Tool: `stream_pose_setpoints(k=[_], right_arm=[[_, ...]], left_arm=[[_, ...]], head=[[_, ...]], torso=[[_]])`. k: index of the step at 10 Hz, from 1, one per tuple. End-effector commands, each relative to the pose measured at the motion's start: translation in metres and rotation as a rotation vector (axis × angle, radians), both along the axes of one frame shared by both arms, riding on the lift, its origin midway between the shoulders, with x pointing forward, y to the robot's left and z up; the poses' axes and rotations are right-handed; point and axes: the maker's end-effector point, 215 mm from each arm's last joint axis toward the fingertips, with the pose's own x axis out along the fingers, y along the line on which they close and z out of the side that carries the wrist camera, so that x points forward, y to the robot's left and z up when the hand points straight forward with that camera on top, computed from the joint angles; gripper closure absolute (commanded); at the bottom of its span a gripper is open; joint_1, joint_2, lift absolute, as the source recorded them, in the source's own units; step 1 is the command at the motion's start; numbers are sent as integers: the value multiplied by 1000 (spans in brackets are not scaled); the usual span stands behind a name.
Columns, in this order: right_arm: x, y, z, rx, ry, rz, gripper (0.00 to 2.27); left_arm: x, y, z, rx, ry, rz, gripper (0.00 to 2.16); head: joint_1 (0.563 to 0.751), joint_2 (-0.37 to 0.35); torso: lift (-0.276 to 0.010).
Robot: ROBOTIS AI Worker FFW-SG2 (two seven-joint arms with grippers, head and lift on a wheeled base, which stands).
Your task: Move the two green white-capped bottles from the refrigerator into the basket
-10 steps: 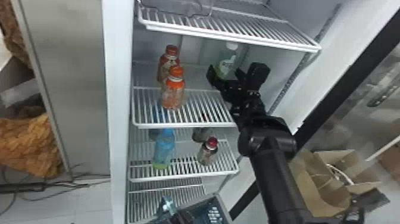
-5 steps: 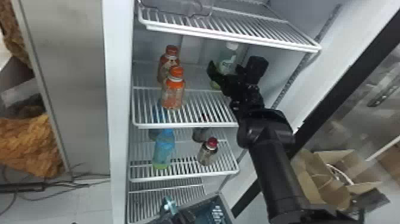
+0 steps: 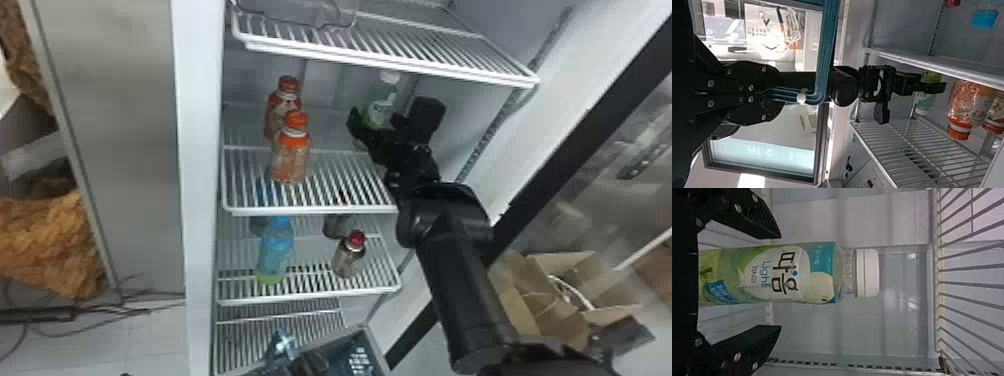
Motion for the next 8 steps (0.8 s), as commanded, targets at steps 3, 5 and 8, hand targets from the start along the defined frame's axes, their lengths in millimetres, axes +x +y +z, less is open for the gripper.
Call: stream_pose_setpoints(k=[3,5,8], right_arm=[[2,1,0,19,3,1,921],[-2,-2,-6,37,7,-4,961],[-5,-3,2,33,-20,-6,961]], left_arm=[[-1,0,0,-1,2,-2,1214],[-1,0,0,-3,5,-1,1214],[-2,0,-1,-1,5,-2,1214]], head=[[695,-350],[695,-350],[695,-350]], torso=[[-4],[-4],[-4]])
